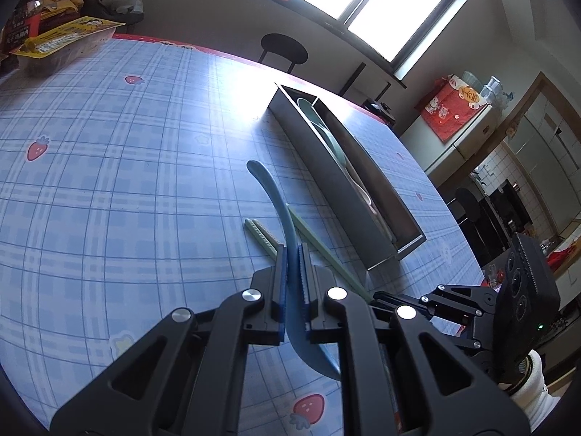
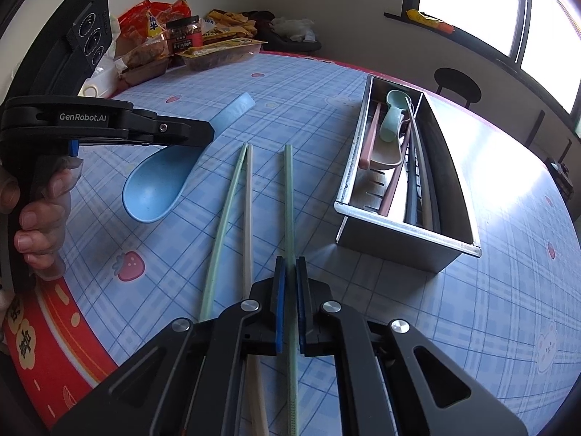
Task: Organize utensils
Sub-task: 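Carry the blue spoon into the tray with the left tool while the right tool carries the green chopstick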
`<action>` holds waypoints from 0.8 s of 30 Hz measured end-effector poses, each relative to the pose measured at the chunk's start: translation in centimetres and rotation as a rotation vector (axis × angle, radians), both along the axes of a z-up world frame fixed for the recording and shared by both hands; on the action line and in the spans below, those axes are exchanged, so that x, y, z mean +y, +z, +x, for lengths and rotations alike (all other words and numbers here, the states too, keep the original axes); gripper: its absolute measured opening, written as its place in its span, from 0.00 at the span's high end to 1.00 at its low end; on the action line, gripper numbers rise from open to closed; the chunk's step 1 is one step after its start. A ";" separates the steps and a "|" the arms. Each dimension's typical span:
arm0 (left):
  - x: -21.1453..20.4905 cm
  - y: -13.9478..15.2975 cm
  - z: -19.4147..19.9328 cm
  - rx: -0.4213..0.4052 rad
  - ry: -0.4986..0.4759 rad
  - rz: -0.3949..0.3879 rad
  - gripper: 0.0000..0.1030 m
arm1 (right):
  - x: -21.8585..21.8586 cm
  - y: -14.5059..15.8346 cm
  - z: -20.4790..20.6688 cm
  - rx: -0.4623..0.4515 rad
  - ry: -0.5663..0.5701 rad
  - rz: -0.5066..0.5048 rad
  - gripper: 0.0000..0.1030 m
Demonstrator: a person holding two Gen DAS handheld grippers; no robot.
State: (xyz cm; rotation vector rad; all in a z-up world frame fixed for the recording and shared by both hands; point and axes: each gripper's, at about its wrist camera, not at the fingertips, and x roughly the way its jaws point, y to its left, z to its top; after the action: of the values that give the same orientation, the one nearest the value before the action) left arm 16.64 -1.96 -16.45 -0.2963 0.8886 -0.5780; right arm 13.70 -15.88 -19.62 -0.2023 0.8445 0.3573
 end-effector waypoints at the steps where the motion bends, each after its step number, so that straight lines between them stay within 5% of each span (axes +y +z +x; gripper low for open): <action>1: 0.0 0.0 -0.1 -0.004 -0.001 0.003 0.90 | 0.0 0.1 -0.1 -0.004 -0.002 0.001 0.94; 24: 0.4 0.8 -0.6 -0.043 0.004 -0.010 0.90 | -2.9 4.0 -2.9 -0.181 -0.014 0.183 0.94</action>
State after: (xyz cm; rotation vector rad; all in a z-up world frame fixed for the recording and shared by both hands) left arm 16.01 -1.61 -15.65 -0.2940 0.8437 -0.5830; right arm 10.76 -18.79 -15.65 -0.0577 0.6302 0.3949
